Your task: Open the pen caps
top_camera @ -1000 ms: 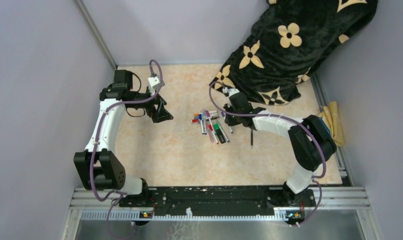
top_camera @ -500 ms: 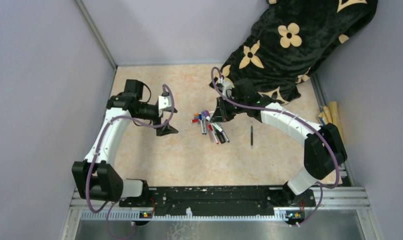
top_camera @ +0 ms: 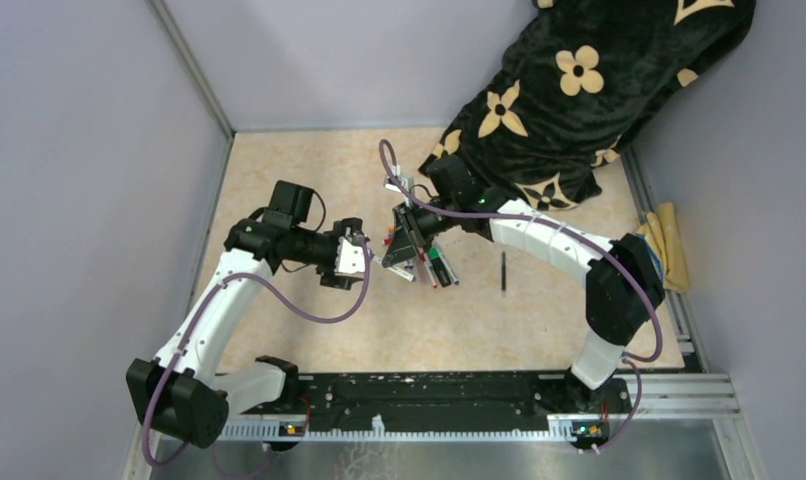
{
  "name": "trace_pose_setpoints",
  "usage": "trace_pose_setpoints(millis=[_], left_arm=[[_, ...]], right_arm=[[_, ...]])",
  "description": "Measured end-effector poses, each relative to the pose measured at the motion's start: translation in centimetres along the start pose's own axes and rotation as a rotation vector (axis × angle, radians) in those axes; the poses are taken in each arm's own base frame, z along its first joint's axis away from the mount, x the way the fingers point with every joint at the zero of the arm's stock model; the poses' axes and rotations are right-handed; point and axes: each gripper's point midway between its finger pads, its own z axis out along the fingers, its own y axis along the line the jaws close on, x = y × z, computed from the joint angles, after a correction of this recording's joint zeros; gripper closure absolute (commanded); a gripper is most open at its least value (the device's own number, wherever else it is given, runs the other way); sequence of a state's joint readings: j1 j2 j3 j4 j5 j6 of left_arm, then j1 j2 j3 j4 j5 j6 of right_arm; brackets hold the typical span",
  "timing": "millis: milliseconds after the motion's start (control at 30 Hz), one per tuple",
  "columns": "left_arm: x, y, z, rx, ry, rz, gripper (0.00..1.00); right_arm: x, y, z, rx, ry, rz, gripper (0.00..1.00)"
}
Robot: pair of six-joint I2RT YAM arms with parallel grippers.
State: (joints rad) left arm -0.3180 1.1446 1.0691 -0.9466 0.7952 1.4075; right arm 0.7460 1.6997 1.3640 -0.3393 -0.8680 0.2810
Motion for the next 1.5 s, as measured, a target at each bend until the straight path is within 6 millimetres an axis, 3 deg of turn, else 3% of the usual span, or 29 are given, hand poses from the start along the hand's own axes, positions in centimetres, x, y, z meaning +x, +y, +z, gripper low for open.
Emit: trace_pose_setpoints(millis=[400, 500, 567, 600, 633, 800, 967, 1200, 1233, 1300, 1333, 1500], left_arm=[[0.3, -0.2, 0.4, 0.02, 0.059, 0.109, 0.62], [0.7, -0.5, 0.6, 0.032, 0.075, 0.12, 0.79], [0.8, -0.6, 0.7, 0.037, 0.08, 0.125, 0.98], [1.0, -0.8, 0.7, 0.042, 0.086, 0.125, 1.0], [1.0, -0.9, 0.7, 0.046, 0.089, 0.124, 1.0], [1.0, -0.7, 0.7, 0.041, 0.094, 0.136, 1.0], [1.4, -0.8, 0.8, 0.041, 0.105, 0.128, 1.0], [1.6, -0.5, 0.8, 0.028, 0.118, 0.121, 1.0], [1.6, -0.4, 0.8, 0.024, 0.118, 0.122, 1.0], [1.6, -0.3, 0.8, 0.02, 0.118, 0.121, 1.0], [1.6, -0.3, 0.8, 0.019, 0.118, 0.119, 1.0], [1.8, -0.2, 0.8, 0.014, 0.133, 0.121, 1.0]], right_arm=[[0.7, -0.1, 1.4, -0.04, 0.047, 0.028, 1.0], [0.7, -0.1, 1.4, -0.043, 0.049, 0.035, 0.99], [0.7, 0.0, 1.4, -0.047, 0.049, 0.042, 0.88], [0.6, 0.1, 1.4, -0.048, 0.048, 0.042, 0.8], [0.5, 0.1, 1.4, -0.048, 0.045, 0.049, 0.71], [-0.1, 0.5, 1.8, -0.077, 0.023, 0.062, 0.6], [0.7, 0.3, 2.1, -0.107, 0.022, 0.088, 0.69], [1.9, -0.1, 2.3, -0.109, 0.041, 0.13, 0.66], [2.0, -0.1, 2.4, -0.109, 0.041, 0.132, 0.69], [1.9, -0.2, 2.4, -0.11, 0.037, 0.128, 0.94], [1.9, -0.2, 2.4, -0.11, 0.035, 0.127, 1.0], [1.9, -0.7, 2.5, -0.089, 0.024, 0.131, 1.0]])
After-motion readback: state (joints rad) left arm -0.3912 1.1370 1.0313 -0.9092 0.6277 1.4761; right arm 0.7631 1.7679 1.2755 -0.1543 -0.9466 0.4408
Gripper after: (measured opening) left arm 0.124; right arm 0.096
